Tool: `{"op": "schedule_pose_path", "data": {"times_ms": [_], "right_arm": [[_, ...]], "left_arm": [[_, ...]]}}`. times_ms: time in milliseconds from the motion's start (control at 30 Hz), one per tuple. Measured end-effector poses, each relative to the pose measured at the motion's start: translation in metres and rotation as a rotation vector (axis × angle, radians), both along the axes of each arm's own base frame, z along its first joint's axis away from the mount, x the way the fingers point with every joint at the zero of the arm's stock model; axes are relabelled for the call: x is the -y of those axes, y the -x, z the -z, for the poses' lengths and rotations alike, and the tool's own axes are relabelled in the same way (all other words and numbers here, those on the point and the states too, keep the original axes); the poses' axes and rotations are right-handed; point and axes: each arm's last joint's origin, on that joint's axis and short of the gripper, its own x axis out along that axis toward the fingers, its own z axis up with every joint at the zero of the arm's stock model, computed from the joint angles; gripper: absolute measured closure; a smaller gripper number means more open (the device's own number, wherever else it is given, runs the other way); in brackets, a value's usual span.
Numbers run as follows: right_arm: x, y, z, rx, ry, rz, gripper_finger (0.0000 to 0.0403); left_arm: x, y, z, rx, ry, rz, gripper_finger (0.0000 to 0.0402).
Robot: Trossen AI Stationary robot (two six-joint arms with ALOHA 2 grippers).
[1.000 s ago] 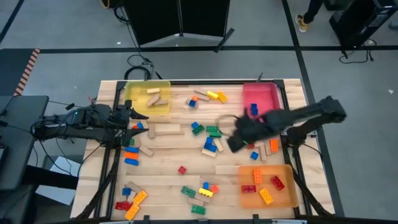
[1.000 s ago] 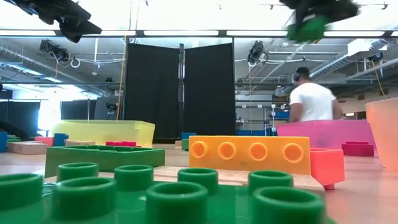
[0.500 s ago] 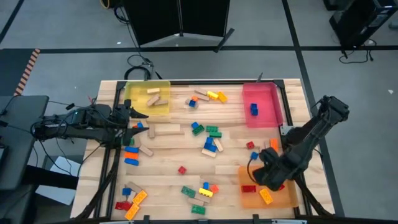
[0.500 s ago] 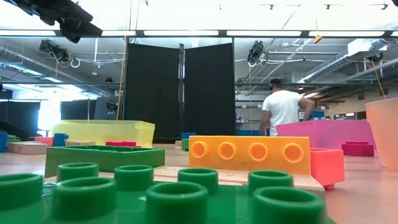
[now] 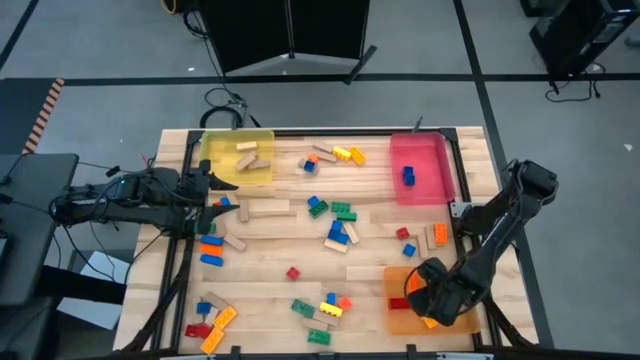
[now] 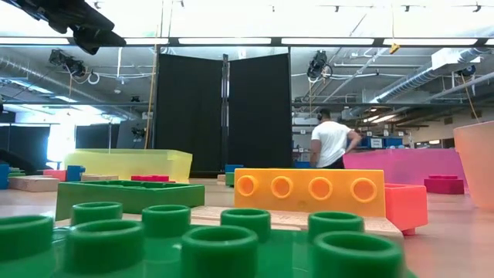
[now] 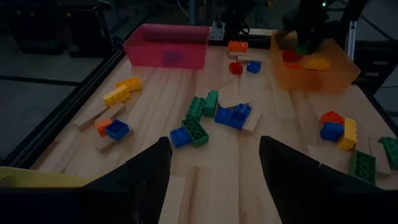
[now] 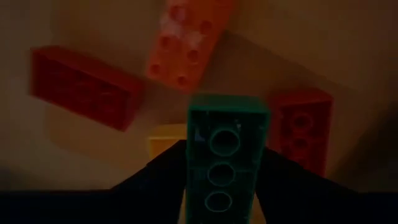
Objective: Sort blocks by size
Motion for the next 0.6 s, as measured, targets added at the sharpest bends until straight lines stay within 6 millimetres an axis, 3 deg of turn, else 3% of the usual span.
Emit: {"op": "schedule_pose_path", "data": {"times_ms": [133, 300, 600], "right_arm": [[-0.006, 0.004, 0.009, -0.041, 0.023, -0.042, 0.0175], [-0.010, 0.009, 0.011, -0.044, 0.027, -0.066, 0.0162], [-0.006, 0.016, -0.023, 0.063, -0.012, -0.045, 0.0178]], "left_arm": [[0.000, 0.000, 0.000, 0.000, -0.001, -0.003, 0.0149], [-0.001, 0.000, -0.001, 0.008, -0.004, -0.038, 0.0149], [-0.002, -0.016, 0.006, -0.073, 0.015, -0.091, 0.0164]]}}
